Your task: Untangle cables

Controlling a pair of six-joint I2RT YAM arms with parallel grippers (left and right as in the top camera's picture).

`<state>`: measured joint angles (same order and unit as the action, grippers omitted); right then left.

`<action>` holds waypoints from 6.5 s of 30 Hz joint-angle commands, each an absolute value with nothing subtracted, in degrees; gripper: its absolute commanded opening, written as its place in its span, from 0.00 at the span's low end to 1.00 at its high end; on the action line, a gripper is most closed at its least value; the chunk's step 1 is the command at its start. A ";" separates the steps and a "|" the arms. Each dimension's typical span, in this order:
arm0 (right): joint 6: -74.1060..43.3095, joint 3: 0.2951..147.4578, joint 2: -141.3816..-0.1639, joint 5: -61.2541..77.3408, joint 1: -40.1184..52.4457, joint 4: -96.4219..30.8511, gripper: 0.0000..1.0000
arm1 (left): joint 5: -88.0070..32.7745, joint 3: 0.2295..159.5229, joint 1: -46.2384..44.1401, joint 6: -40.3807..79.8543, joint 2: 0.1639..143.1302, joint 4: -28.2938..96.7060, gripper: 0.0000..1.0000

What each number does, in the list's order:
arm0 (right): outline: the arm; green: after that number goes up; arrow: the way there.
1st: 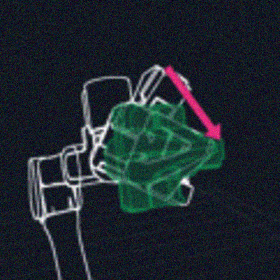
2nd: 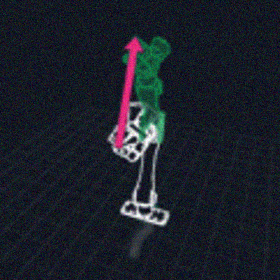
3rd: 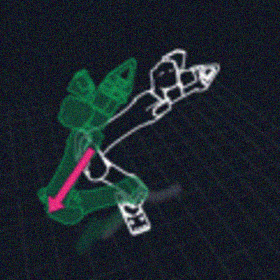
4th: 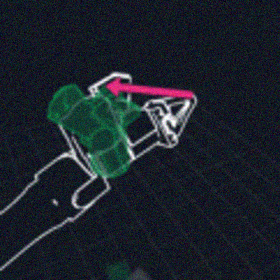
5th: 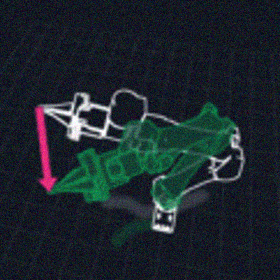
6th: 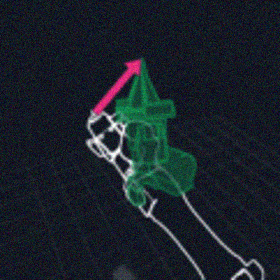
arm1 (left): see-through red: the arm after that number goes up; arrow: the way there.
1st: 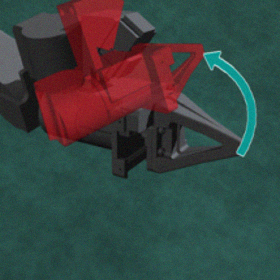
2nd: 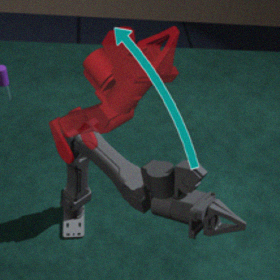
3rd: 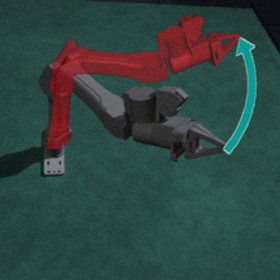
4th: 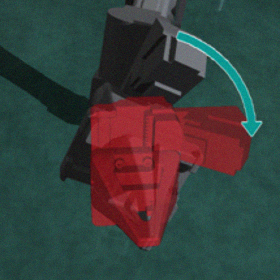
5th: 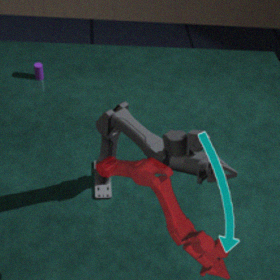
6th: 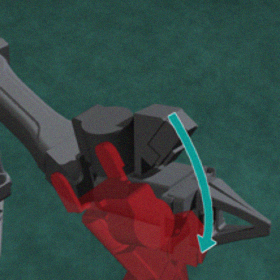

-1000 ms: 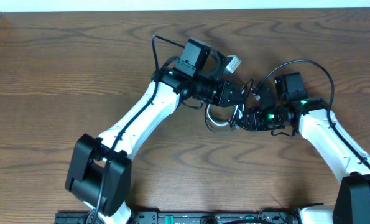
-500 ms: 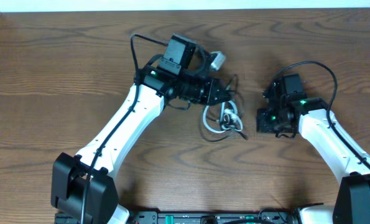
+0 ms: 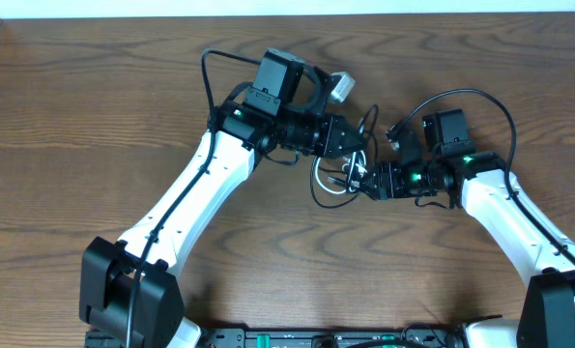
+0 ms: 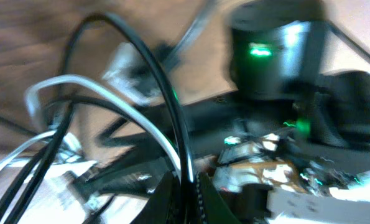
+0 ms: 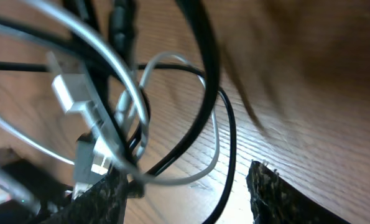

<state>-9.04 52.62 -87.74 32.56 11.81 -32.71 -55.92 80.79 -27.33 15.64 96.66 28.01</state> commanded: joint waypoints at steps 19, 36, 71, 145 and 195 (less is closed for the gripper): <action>-8.73 53.49 -87.88 48.62 12.10 -21.19 0.40 | -67.94 81.12 -27.33 15.77 96.31 26.00 0.08; -14.61 53.49 -87.88 12.40 12.05 -37.01 0.01 | -44.45 81.12 -23.64 15.53 96.31 34.65 0.08; -39.38 53.49 -87.88 -22.41 -2.35 -51.13 0.01 | -0.82 81.12 -12.58 15.55 96.31 51.16 0.10; -9.10 53.49 -87.88 27.31 -17.10 -39.40 0.51 | -13.15 61.06 -15.35 7.75 90.43 37.12 0.08; -9.13 53.45 -87.88 35.07 23.20 -22.33 0.88 | -47.77 70.76 -24.36 36.14 75.64 -12.99 0.08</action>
